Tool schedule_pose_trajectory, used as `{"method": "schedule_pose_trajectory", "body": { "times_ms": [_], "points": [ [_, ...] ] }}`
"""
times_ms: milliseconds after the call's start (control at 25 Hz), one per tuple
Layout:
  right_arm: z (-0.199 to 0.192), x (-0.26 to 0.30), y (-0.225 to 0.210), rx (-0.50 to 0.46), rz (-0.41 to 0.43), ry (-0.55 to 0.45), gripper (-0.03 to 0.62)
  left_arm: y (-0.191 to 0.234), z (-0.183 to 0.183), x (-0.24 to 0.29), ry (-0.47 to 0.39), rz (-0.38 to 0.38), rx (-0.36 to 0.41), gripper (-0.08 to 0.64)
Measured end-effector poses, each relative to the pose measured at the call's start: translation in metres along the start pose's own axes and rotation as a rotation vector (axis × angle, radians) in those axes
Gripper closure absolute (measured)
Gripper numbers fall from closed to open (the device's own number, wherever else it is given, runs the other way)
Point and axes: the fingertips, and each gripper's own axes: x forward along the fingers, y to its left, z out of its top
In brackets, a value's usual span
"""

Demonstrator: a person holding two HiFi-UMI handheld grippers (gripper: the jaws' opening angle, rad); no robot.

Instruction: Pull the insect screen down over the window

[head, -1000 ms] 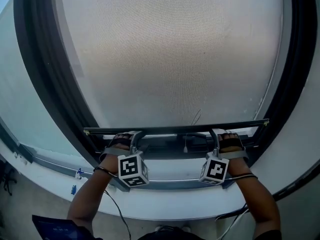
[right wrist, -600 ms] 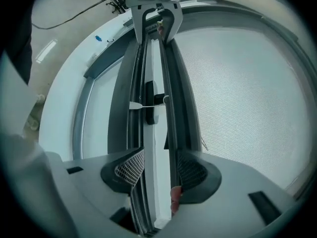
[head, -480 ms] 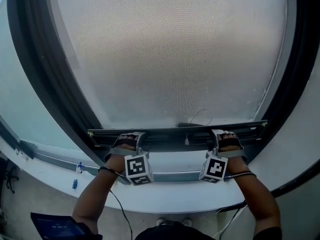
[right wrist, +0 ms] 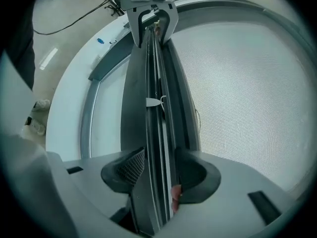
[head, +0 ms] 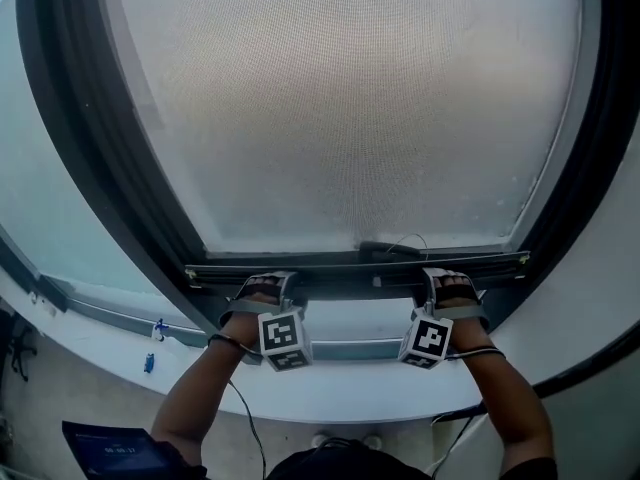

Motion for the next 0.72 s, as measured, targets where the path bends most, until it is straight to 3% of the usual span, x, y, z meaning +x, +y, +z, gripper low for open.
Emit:
{"method": "schedule_pose_trajectory", "body": {
  "times_ms": [120,240,440,600,720],
  "points": [
    [-0.003,0.001,-0.001,0.013,-0.016,-0.015,0.391,0.004,0.001,0.001,0.010,0.009,0.007,0.350],
    [0.003,-0.008,-0.005,0.141,-0.033,-0.079,0.391,0.002,0.000,0.001,0.020,-0.011,0.009,0.350],
    [0.026,-0.035,-0.008,0.522,-0.022,-0.243,0.391,0.002,-0.011,0.008,0.079,-0.009,0.054,0.350],
    [0.052,-0.044,-0.002,0.893,0.102,-0.378,0.391,0.003,-0.011,0.008,0.091,-0.011,0.062,0.350],
    [0.066,-0.041,0.000,1.149,0.211,-0.417,0.393,0.004,-0.010,0.007,0.090,-0.014,0.055,0.350]
  ]
}}
